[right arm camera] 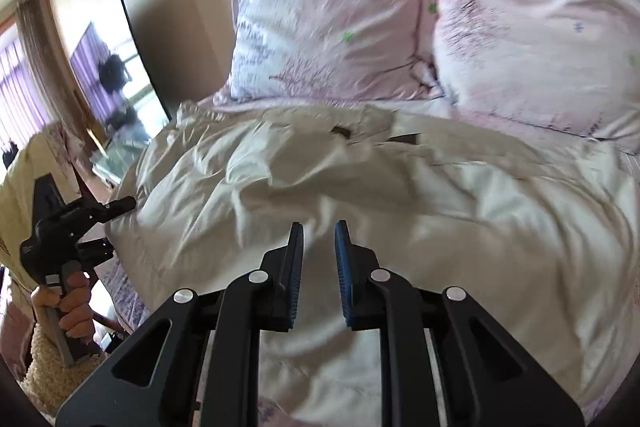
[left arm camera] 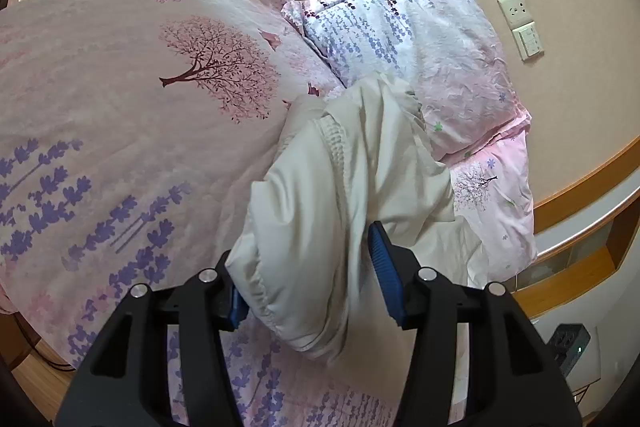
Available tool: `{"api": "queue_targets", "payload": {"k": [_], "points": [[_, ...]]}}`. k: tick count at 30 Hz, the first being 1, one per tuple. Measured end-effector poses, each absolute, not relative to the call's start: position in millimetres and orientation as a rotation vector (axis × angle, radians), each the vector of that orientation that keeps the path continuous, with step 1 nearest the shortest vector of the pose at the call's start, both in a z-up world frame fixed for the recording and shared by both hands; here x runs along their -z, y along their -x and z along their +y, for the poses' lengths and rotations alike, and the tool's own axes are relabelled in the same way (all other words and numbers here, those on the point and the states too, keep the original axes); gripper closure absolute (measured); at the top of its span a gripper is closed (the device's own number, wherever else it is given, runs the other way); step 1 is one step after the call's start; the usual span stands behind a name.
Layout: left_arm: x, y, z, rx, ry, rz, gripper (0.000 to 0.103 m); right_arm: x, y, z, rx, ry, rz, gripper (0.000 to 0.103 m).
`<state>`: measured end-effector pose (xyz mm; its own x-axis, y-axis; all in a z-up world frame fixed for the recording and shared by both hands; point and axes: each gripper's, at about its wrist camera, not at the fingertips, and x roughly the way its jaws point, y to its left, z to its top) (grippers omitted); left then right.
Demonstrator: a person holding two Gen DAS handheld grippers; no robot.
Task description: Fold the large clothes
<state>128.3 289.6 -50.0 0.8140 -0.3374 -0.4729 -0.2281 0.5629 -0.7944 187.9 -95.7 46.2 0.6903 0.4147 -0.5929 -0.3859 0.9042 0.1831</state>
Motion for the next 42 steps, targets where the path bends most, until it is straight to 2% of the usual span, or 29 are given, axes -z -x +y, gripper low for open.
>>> {"api": "queue_targets", "payload": {"k": [15,22,30,42], "points": [[48,-132,282,0.085,0.957,0.624,0.046,-5,-223,-70,-0.403,0.024,0.885,0.086],[22,-132,271,0.113,0.868,0.556,0.064,2,-230,-66,-0.398,0.047,0.929,0.085],[-21,-133,245,0.209,0.754,0.449,0.066,7,-239,-62,-0.39,0.056,0.968,0.085],[-60,-139,205,0.317,0.644,0.385,0.065,9,-250,-60,-0.389,0.055,1.01,0.085]]}}
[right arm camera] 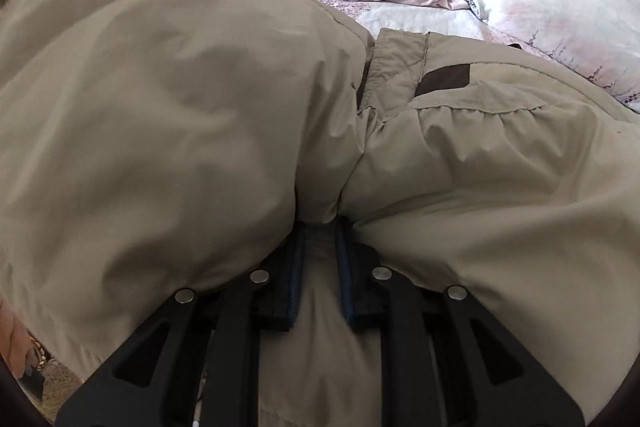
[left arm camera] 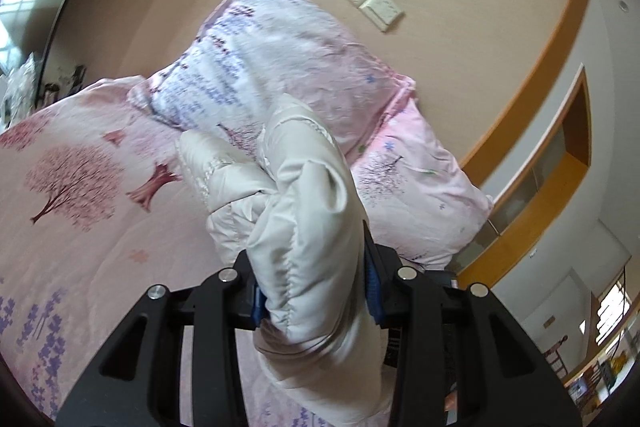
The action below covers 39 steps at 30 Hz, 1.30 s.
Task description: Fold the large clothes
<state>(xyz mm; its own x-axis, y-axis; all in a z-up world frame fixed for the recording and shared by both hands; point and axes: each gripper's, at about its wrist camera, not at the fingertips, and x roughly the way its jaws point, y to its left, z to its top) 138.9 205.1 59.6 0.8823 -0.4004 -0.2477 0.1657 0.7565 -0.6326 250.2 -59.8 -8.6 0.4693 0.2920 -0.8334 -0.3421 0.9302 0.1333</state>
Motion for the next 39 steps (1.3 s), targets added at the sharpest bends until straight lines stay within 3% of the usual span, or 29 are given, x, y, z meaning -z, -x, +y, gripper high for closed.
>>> {"api": "queue_targets", "payload": {"k": [12,18,25,32,35,39], "points": [[-89,-139,163,0.391,0.558,0.344,0.065,-3,-251,-85,-0.459,-0.051,1.029,0.085],[-97,-135,150,0.409,0.525,0.337,0.064,-30,-230,-122,-0.449,-0.095,0.941,0.085],[-105,-136,129,0.455,0.502,0.328,0.062,0,-263,-109,-0.485,-0.091,1.043,0.085],[-113,-130,103,0.532,0.473,0.301,0.061,-25,-239,-154,-0.542,-0.195,0.913,0.084],[-116,-128,88,0.568,0.446,0.292,0.061,-41,-224,-193,-0.493,-0.242,0.825,0.078],[-119,-128,70,0.62,0.425,0.288,0.06,-41,-215,-236,-0.385,-0.295,0.805,0.078]]}}
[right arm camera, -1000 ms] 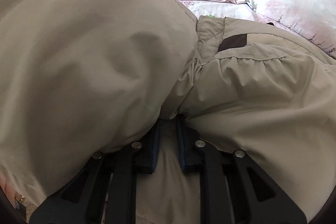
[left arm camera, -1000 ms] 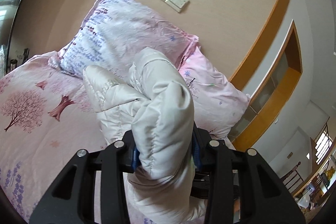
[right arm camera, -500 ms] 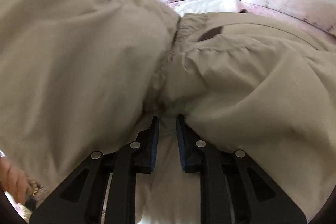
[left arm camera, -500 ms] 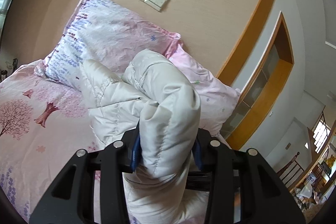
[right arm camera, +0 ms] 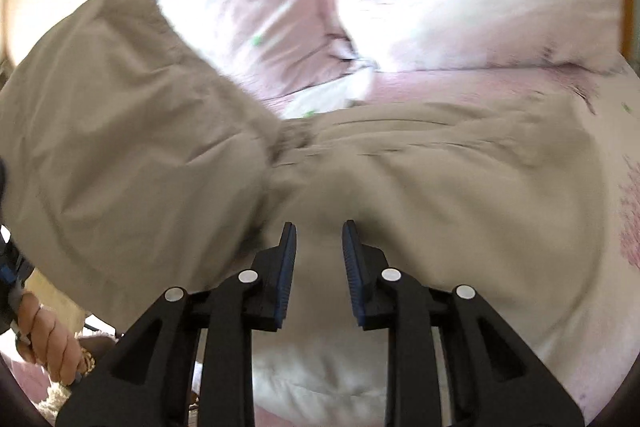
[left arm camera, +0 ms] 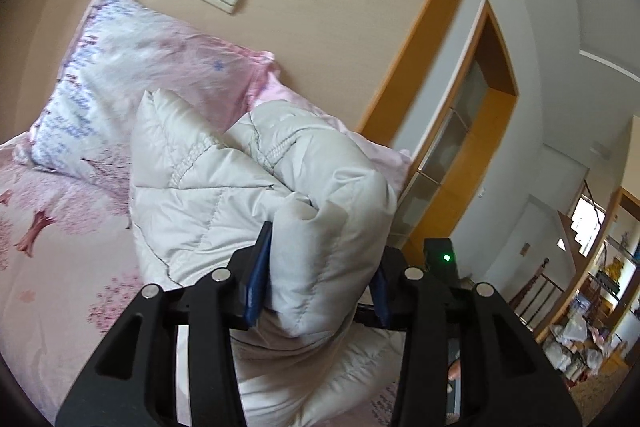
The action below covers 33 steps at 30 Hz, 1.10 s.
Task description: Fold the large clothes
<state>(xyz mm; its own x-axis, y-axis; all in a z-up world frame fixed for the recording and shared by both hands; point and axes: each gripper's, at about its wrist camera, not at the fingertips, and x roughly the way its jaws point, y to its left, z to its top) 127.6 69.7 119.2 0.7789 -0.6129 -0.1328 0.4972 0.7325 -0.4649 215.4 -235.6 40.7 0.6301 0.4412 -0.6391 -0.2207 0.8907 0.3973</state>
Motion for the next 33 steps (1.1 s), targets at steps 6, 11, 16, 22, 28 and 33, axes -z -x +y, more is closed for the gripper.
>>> {"api": "queue_targets", "payload": {"k": [6,11,16,22,28,33], "points": [[-119,-130,33,0.707,0.389,0.289,0.059,0,-245,-250,-0.427,-0.438,0.961,0.078],[-108,-145,-3,0.809,0.399,0.354,0.059,4,-247,-256,-0.49,-0.487,0.965,0.078],[-96,-155,-39,0.881,0.372,0.403,0.059,-26,-204,-307,-0.379,-0.509,0.793,0.071],[-84,-165,-79,0.956,0.349,0.451,0.059,-33,-168,-380,-0.199,-0.612,0.685,0.057],[-76,-177,-105,0.977,0.316,0.478,0.059,-22,-162,-414,-0.12,-0.676,0.653,0.056],[-63,-183,-129,0.995,0.264,0.506,0.059,-25,-156,-429,-0.122,-0.682,0.612,0.056]]}}
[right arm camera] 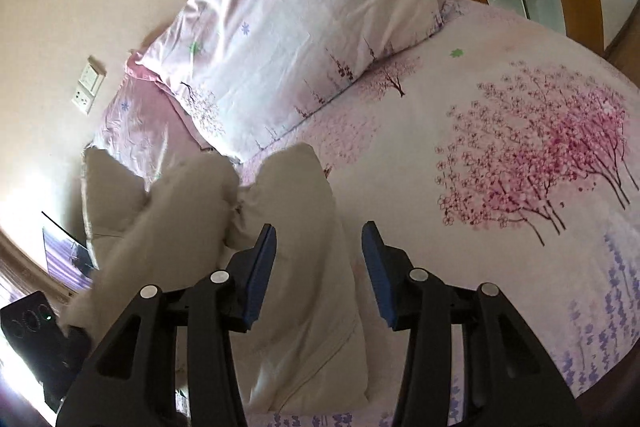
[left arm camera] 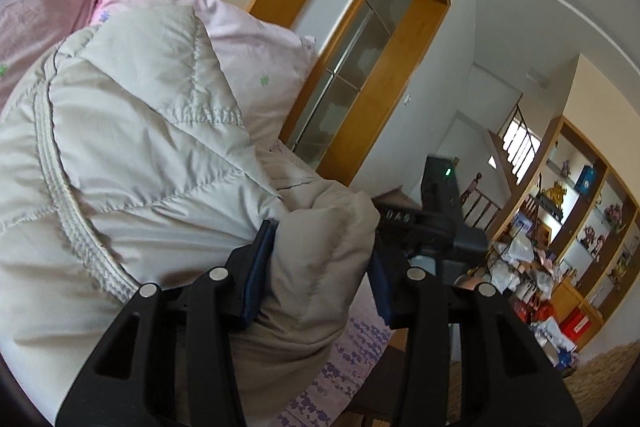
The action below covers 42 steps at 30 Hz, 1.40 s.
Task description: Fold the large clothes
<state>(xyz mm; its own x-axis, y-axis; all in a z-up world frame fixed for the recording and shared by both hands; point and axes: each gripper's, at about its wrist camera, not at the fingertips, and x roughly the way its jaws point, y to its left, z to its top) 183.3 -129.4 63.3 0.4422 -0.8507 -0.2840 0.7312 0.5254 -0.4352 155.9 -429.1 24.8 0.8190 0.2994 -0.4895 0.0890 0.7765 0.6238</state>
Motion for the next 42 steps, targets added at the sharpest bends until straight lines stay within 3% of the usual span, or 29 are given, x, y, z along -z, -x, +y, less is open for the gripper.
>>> {"api": "queue_targets", "payload": {"k": [5,12,24,30,32,33,34,36,42], "points": [[-52,-185,-145,0.998,0.206,0.517,0.058,-47,-148,-426,-0.183,-0.626,0.557,0.054],[-41,-187,-169,0.998,0.131,0.528,0.054,-93,-157,-396,-0.393,-0.493,0.542,0.03],[-27,-182,-202,0.992,0.005,0.536,0.05,-86,-221,-357,-0.508,-0.419,0.782,0.03],[-20,-180,-214,1.013,-0.035,0.548,0.049,-71,-228,-354,-0.581,-0.448,0.828,0.039],[-17,-178,-217,1.013,-0.052,0.546,0.049,-67,-229,-351,-0.588,-0.437,0.837,0.049],[-16,-178,-218,1.011,-0.059,0.545,0.048,-64,-229,-349,-0.583,-0.426,0.837,0.066],[-16,-177,-219,1.008,-0.068,0.54,0.048,-63,-228,-347,-0.577,-0.419,0.827,0.076],[-19,-173,-218,1.007,-0.075,0.535,0.049,-65,-223,-347,-0.551,-0.403,0.81,0.084],[-51,-143,-184,1.09,-0.055,0.523,0.045,-70,-211,-361,-0.502,-0.395,0.768,0.09]]}}
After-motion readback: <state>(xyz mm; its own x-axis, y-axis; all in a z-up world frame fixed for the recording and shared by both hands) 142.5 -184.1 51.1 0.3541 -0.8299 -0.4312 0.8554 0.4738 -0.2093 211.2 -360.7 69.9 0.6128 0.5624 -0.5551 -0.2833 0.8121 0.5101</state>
